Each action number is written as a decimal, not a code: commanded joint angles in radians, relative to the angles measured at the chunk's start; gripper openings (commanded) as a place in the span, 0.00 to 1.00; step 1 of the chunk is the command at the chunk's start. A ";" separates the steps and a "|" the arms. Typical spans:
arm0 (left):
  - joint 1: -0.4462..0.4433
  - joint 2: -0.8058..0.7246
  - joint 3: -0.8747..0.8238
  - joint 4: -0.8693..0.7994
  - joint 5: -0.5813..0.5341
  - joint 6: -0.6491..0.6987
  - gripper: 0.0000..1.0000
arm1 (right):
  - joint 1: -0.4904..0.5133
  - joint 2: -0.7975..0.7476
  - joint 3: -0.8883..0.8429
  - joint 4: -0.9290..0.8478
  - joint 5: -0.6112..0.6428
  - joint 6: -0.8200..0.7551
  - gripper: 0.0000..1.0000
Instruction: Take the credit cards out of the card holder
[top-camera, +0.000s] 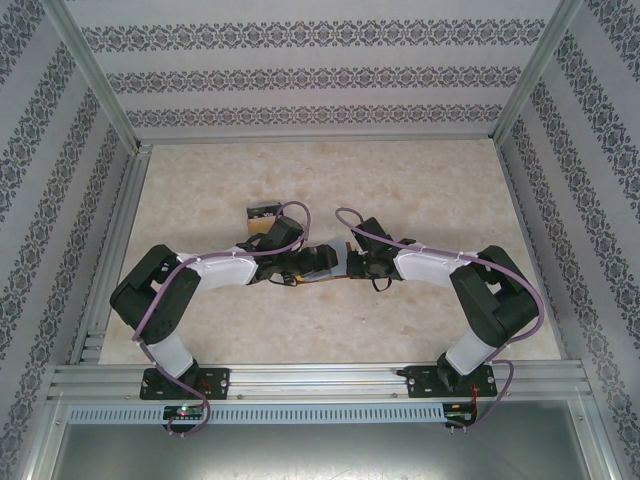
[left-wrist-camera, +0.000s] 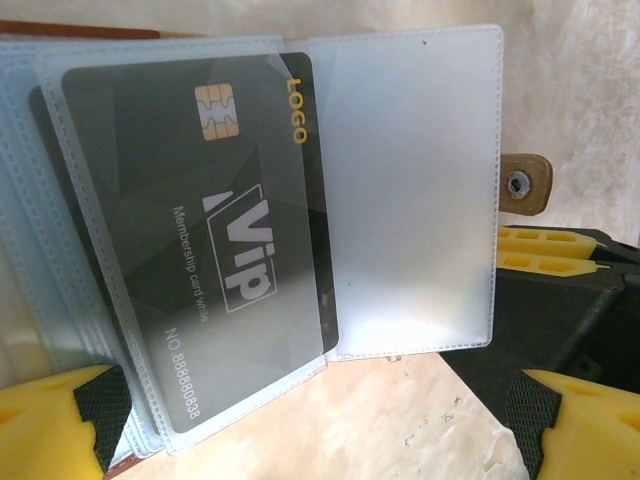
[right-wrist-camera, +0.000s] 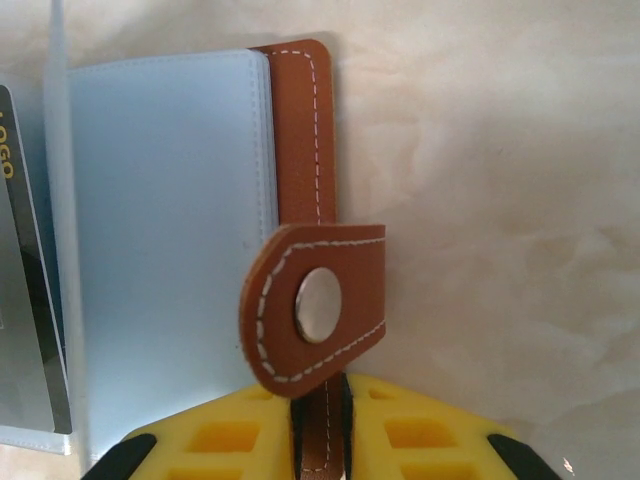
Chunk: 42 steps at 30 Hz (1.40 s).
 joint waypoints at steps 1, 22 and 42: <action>-0.009 -0.005 -0.002 0.035 -0.003 0.004 0.99 | 0.017 0.010 0.013 0.007 -0.005 -0.006 0.22; 0.039 -0.136 0.014 -0.239 -0.161 0.121 0.64 | -0.038 -0.129 0.091 0.010 -0.168 -0.019 0.29; 0.039 0.053 0.111 -0.308 -0.178 0.159 0.05 | -0.005 0.148 0.185 0.074 -0.310 0.076 0.18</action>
